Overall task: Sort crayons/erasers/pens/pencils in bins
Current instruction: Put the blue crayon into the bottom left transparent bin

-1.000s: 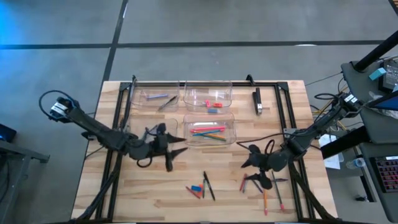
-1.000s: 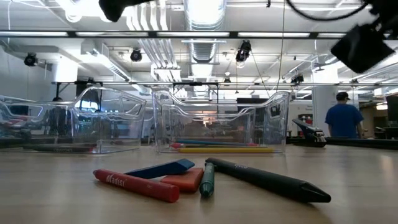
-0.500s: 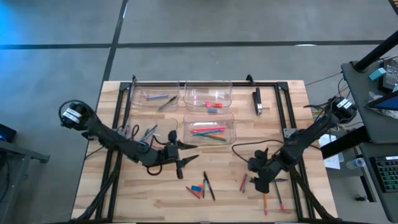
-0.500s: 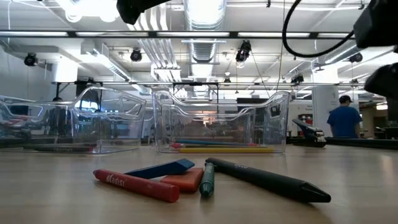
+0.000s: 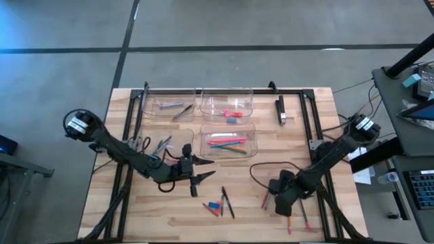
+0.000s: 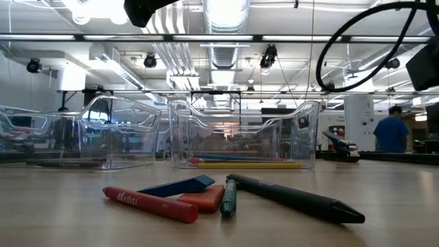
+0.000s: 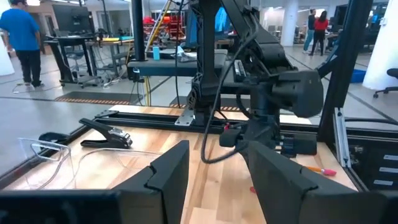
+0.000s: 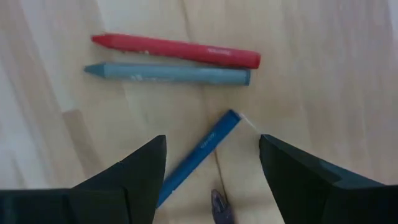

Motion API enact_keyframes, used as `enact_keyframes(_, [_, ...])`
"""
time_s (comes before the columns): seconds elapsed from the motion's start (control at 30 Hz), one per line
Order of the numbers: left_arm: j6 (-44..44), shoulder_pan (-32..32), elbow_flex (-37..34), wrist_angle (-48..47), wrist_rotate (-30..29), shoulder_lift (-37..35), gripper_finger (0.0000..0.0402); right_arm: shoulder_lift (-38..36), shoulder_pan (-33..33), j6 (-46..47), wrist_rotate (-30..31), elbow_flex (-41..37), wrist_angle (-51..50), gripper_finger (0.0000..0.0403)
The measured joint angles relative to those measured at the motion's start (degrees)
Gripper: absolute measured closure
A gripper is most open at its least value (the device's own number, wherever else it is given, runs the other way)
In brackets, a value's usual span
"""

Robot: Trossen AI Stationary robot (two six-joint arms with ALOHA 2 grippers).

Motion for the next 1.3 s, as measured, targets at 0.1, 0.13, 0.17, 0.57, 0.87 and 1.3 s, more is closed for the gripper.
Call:
enact_keyframes(0.1, [-0.14,-0.04,0.00,0.03,0.00,0.00,0.0251,2.09,0.16,1.89,0.42,0.38,0.30,0.0157])
enact_keyframes(0.13, [-0.30,-0.10,0.00,0.03,0.00,0.00,0.0251,2.80,0.13,2.42,0.44,0.40,0.28,0.0157])
enact_keyframes(0.17, [-1.06,-0.10,-0.01,0.01,0.01,0.00,0.0251,3.53,0.13,2.86,0.50,0.39,0.28,0.0158])
enact_keyframes(0.57, [-1.50,-0.13,-0.11,-0.01,0.07,0.00,0.0251,5.52,0.11,5.81,2.08,0.10,-0.28,0.0251])
enact_keyframes(0.87, [-1.52,-0.15,-0.13,-0.18,0.09,0.02,0.0251,5.61,0.11,7.24,4.56,0.05,0.40,0.0288])
enact_keyframes(1.3, [-1.57,-0.15,-0.13,-0.20,0.07,0.02,0.0251,5.72,0.03,8.30,5.41,0.04,0.54,0.0319])
